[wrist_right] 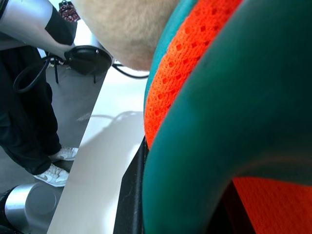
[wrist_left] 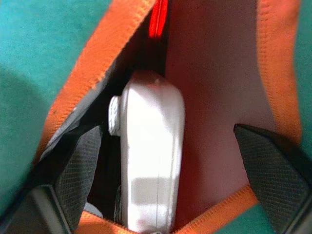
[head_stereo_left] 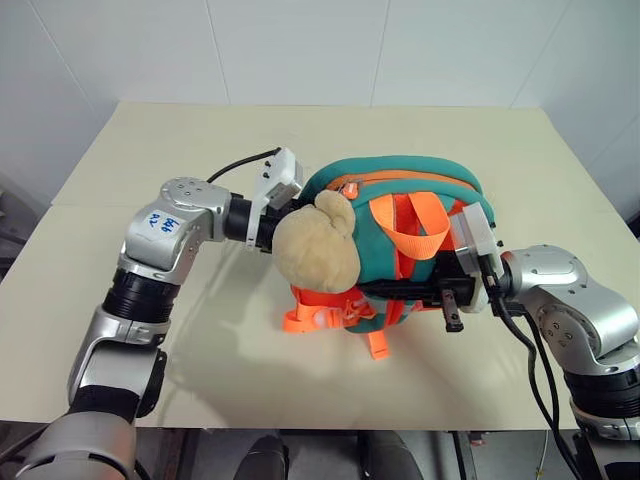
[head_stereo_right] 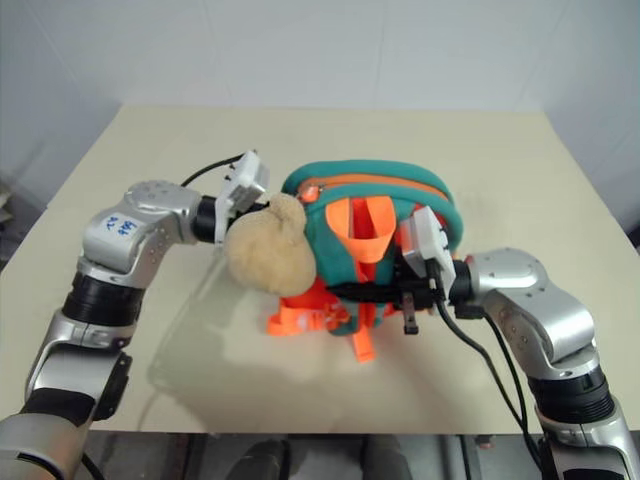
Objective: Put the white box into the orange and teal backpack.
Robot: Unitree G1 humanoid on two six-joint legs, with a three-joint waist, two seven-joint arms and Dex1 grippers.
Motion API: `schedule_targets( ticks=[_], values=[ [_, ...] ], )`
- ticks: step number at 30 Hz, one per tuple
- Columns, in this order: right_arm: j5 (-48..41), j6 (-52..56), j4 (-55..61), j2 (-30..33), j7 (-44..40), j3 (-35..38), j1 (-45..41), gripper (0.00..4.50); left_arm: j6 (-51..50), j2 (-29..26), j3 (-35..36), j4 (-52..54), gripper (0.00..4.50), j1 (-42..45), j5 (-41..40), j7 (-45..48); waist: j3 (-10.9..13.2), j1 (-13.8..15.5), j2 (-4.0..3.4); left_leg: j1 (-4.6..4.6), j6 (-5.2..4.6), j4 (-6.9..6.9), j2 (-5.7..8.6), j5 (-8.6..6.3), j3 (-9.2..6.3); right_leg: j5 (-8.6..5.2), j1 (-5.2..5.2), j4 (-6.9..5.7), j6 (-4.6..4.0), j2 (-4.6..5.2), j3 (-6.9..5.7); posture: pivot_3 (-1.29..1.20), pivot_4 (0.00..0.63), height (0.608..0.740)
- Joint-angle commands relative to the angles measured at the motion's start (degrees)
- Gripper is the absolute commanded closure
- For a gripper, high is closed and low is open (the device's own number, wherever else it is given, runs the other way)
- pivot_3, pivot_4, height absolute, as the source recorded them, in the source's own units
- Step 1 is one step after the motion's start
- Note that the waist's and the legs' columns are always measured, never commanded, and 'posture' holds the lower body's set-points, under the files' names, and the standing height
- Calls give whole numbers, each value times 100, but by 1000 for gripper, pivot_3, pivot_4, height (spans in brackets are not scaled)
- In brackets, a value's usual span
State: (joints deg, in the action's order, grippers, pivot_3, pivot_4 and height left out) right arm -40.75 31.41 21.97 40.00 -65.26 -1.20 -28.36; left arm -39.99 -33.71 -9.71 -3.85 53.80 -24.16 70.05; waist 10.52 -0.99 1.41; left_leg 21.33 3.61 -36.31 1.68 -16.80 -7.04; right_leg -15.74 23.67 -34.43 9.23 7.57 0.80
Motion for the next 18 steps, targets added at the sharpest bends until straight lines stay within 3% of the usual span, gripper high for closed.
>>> schedule_targets(
  ticks=[1, 9, 18],
  values=[
    [-1, -104, 29, -27, 47, 114, -122, 4009, 92, -153, 280, 196, 0, 205, -133, 91, 0, 0, 0, 0, 0, 0, 0, 0, 0, 0, 0, 0, 0, 0, 0, 0, 150, 740],
    [15, -112, 97, -8, 70, 129, -35, 4009, 80, -417, 822, 164, 0, 175, -508, 256, 0, -21, 0, 0, 0, -1, 0, 0, 0, 0, 0, -1, 0, 0, 0, 0, 150, 740],
    [13, -140, 213, 5, 143, 169, 117, 4009, -481, -1303, 2075, 519, 0, -600, -1404, 322, 1, -55, -2, -4, -1, 3, -3, 0, 0, 0, 0, -2, 0, 0, 1, 0, 150, 740]
  ],
)
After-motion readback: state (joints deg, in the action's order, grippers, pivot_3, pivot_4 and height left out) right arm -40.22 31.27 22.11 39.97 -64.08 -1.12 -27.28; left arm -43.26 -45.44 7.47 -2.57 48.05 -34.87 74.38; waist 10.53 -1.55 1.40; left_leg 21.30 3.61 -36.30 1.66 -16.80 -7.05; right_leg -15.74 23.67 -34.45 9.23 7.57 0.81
